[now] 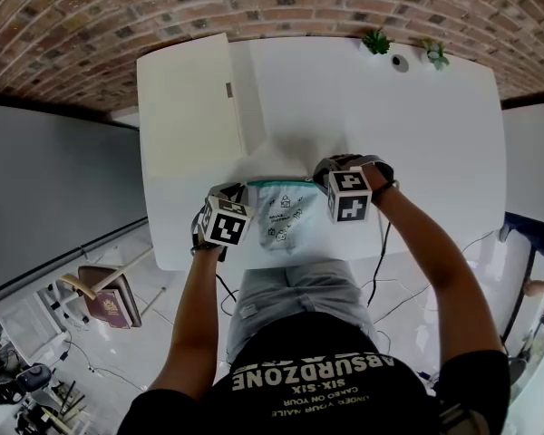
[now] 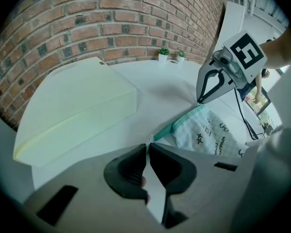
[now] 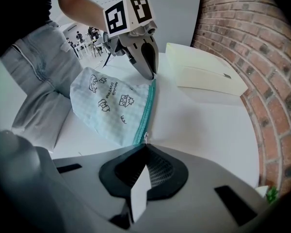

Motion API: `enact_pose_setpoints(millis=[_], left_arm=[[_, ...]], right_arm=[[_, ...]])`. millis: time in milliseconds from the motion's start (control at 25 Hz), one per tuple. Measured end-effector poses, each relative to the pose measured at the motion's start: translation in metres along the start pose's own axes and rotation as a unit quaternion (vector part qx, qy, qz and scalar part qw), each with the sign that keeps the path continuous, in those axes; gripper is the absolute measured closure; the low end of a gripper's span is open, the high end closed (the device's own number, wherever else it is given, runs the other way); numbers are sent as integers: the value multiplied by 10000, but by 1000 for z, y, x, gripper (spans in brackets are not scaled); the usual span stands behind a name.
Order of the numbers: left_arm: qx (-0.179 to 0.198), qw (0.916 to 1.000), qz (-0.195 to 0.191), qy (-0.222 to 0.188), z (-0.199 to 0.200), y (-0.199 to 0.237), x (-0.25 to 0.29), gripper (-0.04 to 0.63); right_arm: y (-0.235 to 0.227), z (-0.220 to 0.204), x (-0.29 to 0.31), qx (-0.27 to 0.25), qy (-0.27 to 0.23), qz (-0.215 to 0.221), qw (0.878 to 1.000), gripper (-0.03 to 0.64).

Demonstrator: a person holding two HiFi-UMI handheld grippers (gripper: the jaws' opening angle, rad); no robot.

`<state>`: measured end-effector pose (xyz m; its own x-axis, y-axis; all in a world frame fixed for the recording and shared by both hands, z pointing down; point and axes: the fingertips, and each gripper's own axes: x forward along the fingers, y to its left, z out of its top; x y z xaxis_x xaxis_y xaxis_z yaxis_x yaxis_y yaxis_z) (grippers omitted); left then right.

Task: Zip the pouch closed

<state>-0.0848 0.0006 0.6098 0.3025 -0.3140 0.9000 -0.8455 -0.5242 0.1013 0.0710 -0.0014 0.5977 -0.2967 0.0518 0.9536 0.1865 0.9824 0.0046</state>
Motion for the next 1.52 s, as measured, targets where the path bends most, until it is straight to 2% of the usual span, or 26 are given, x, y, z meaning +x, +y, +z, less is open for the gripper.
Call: enact_pose_setpoints(millis=[720,880,1040,1320,1440,1520], left_arm=[[-50,10000,-5,12,0,0,0,563],[-73,10000,1,3,1,0,0,563],[-91,10000,15,8,0,2,0,563],[-344,9994,-21,-97,2,3,-2,565],[-588,9982,-56,-92,3,4,-7,566],[-701,9974,-91,-126,3,4,-8,566]], right_arm=[[6,-10,-4,362,-121,57,9993,620],[6,-11,-2,596,-204,31,9980,618],[4,-9,-2,1043,-345,-12,9939,618],[1,-7,-3,1910,-811,-408,9774,615],[-1,-7,-4,2510,-1129,-446,9603,615],[-2,-8,-5,2992,-1362,-438,9434,615]])
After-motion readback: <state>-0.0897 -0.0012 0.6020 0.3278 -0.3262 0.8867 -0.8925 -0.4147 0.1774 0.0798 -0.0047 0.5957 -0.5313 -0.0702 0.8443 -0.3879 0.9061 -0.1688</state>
